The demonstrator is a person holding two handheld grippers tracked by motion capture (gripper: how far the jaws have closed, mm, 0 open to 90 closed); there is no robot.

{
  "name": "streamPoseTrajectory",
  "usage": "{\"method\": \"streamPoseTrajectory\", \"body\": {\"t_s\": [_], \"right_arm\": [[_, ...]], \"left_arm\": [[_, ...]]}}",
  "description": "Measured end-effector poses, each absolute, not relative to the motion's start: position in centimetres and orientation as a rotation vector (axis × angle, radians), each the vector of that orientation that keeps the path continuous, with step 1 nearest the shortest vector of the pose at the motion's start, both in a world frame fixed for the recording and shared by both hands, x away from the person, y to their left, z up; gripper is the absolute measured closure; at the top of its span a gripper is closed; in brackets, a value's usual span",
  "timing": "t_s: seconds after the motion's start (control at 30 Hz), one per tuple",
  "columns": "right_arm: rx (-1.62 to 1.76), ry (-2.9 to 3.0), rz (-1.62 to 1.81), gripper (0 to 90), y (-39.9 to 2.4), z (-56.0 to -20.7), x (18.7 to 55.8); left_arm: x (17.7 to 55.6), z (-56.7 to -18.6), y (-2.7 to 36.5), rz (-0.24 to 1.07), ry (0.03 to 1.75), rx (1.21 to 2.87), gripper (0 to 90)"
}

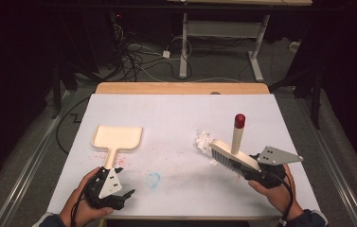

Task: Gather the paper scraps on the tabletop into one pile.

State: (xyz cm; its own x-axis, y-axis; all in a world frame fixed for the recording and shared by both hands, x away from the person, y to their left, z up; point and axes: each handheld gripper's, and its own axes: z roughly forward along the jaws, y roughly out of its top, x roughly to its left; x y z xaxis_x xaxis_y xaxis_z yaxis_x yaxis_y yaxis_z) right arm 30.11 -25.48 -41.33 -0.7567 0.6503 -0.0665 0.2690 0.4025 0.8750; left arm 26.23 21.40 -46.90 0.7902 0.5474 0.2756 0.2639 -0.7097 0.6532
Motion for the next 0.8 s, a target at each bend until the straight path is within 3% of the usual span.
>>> {"method": "streamPoseTrajectory", "body": {"t_s": [0.2,0.8], "right_arm": [[0.824,2.285,1.268,68.1,-26.0,-42.6,29.1],[0.827,2.247,1.193,68.2,-22.9,-44.6,32.4]], "left_arm": [[26.4,-46.9,21.0,0.610,0.583,2.376,19.8],[26.5,-47.1,21.0,0.589,0.598,2.381,19.8]]}}
